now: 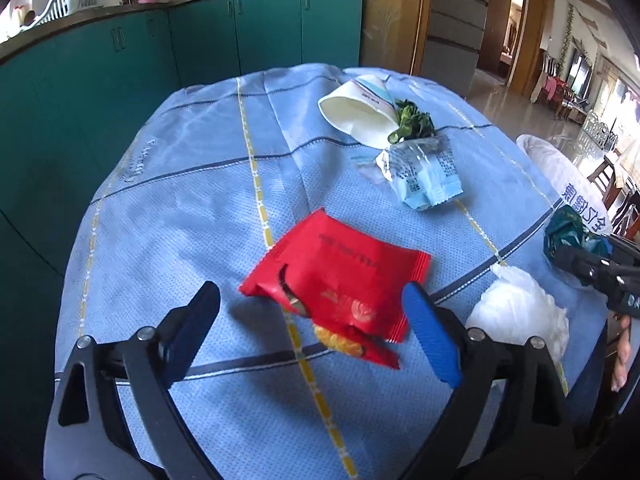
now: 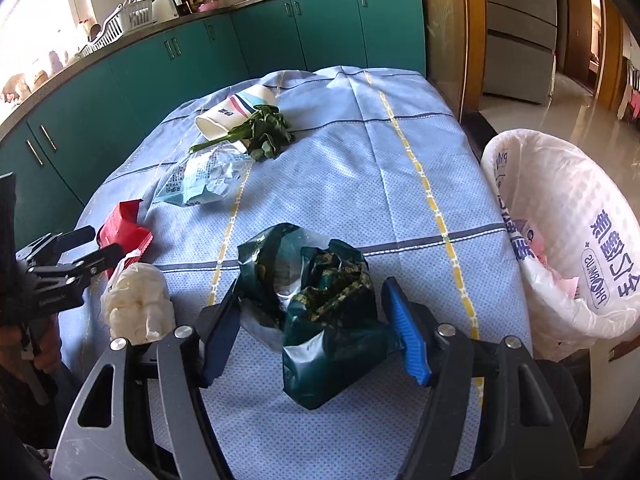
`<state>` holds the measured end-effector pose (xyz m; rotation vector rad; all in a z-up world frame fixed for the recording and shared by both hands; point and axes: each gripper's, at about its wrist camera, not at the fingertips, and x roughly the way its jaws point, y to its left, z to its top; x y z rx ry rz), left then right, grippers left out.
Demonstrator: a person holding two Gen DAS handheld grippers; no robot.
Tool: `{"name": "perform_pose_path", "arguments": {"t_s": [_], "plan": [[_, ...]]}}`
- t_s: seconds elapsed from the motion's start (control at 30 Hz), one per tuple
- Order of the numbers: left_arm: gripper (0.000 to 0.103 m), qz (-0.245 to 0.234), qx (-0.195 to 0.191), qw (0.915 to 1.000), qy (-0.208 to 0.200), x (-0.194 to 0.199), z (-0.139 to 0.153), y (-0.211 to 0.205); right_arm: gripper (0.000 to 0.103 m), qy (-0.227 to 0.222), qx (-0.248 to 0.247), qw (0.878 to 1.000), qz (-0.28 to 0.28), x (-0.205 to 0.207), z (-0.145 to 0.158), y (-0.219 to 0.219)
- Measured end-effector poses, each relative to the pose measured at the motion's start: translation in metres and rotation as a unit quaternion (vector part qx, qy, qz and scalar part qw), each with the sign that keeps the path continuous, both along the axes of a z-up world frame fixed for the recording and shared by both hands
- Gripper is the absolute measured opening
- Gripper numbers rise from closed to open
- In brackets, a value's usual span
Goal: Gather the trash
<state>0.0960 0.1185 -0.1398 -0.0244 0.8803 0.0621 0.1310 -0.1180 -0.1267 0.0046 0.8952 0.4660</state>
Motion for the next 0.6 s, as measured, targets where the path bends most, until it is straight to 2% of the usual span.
{"name": "perform_pose_path", "arguments": {"t_s": [0.13, 0.17, 0.2, 0.27, 0.3, 0.33, 0.47, 0.5, 0.6], "plan": [[0.092, -0.009, 0.017, 0.9998, -0.007, 0.004, 0.0, -0.011, 0.068, 0.0, -0.01, 1.0, 0.006, -0.002, -0.003, 0.004], [0.086, -0.013, 0.02, 0.9997, -0.01, 0.005, 0.0, -0.014, 0.068, 0.001, -0.009, 1.0, 0.008, -0.002, -0.004, 0.005], [0.075, -0.017, 0.022, 0.9996, -0.01, 0.007, -0.001, -0.016, 0.068, 0.001, -0.009, 1.0, 0.009, -0.002, -0.004, 0.006], [0.07, -0.022, 0.019, 0.9995, -0.008, 0.011, -0.002, -0.017, 0.068, 0.0, -0.009, 1.0, 0.01, -0.002, -0.004, 0.007], [0.058, -0.023, 0.016, 0.9996, -0.01, 0.012, -0.002, -0.017, 0.068, 0.0, -0.008, 1.0, 0.01, -0.002, -0.004, 0.006], [0.053, -0.024, 0.013, 0.9996, -0.008, 0.013, -0.002, -0.016, 0.068, 0.0, -0.007, 1.0, 0.01, -0.002, -0.004, 0.006], [0.045, -0.017, -0.007, 0.9998, -0.011, 0.014, -0.002, -0.011, 0.068, 0.003, -0.005, 1.0, 0.007, -0.003, -0.006, 0.003], [0.039, -0.015, -0.006, 0.9998, -0.014, 0.014, -0.001, -0.011, 0.068, 0.004, -0.005, 1.0, 0.006, -0.004, -0.007, 0.003], [0.037, -0.008, -0.003, 0.9997, -0.023, 0.01, 0.005, -0.01, 0.068, 0.001, 0.0, 1.0, 0.002, -0.005, -0.005, -0.002]]}}
